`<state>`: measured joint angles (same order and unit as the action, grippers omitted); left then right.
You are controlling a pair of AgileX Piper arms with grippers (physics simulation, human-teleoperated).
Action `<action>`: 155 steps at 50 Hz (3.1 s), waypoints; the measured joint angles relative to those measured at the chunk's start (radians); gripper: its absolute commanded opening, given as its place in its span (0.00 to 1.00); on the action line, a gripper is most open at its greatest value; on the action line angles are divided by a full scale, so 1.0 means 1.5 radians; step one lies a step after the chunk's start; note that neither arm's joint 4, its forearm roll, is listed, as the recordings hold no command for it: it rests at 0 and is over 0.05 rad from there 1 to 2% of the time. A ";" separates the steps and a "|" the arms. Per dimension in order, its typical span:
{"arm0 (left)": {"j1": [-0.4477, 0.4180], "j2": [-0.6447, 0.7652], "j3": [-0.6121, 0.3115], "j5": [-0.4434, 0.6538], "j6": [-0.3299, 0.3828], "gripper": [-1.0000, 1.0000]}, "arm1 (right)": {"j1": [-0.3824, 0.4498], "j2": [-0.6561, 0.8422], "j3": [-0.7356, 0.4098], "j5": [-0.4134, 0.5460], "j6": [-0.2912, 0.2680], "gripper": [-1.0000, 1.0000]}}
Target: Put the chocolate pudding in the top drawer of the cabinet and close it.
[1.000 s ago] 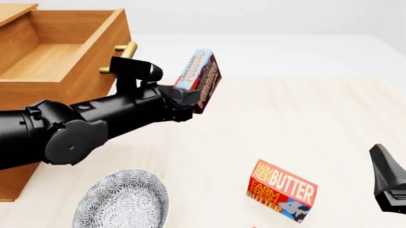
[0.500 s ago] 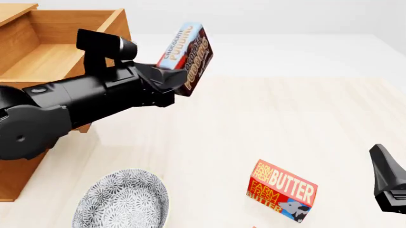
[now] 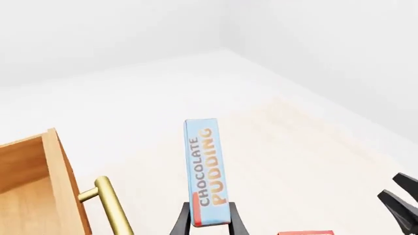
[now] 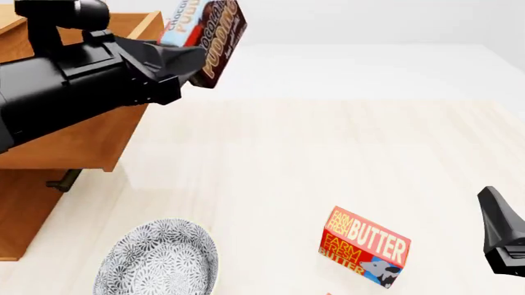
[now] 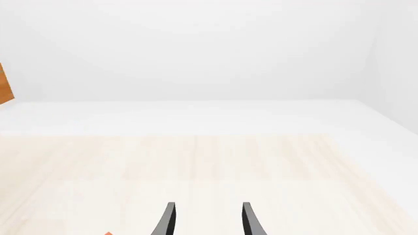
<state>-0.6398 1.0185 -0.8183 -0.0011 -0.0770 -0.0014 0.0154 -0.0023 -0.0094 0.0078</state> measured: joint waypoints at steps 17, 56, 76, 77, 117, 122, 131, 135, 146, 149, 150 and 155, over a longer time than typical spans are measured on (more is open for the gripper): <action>0.056 -0.066 -0.033 0.071 0.034 0.00 | 0.000 0.000 0.000 0.000 0.000 1.00; 0.242 -0.127 -0.128 0.240 0.090 0.00 | 0.000 0.000 0.000 0.000 0.000 1.00; 0.310 -0.099 -0.153 0.296 0.115 0.00 | 0.000 0.000 0.000 0.000 0.000 1.00; 0.313 -0.098 -0.154 0.298 0.116 0.00 | 0.000 0.000 0.000 0.000 0.000 1.00; 0.377 -0.073 -0.192 0.406 0.151 0.00 | 0.000 0.000 0.000 0.000 0.000 1.00; 0.385 -0.068 -0.189 0.409 0.154 0.00 | 0.000 0.000 0.000 0.000 0.000 1.00; 0.396 -0.052 -0.187 0.409 0.157 0.00 | 0.000 0.000 0.000 0.000 0.000 1.00; 0.400 -0.043 -0.188 0.410 0.160 0.00 | 0.000 0.000 0.000 0.000 0.000 1.00; 0.411 -0.017 -0.199 0.413 0.169 0.00 | 0.000 0.000 0.000 0.000 0.000 1.00; 0.415 -0.011 -0.200 0.411 0.170 0.00 | 0.000 0.000 0.000 0.000 0.000 1.00; 0.416 -0.009 -0.200 0.411 0.170 0.00 | 0.000 0.000 0.000 0.000 0.000 1.00; 0.423 0.000 -0.202 0.408 0.169 0.00 | 0.000 0.000 0.000 0.000 0.000 1.00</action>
<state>-0.0058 1.0187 -1.1208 0.6112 0.1770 -0.0015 0.0154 -0.0023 -0.0094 0.0079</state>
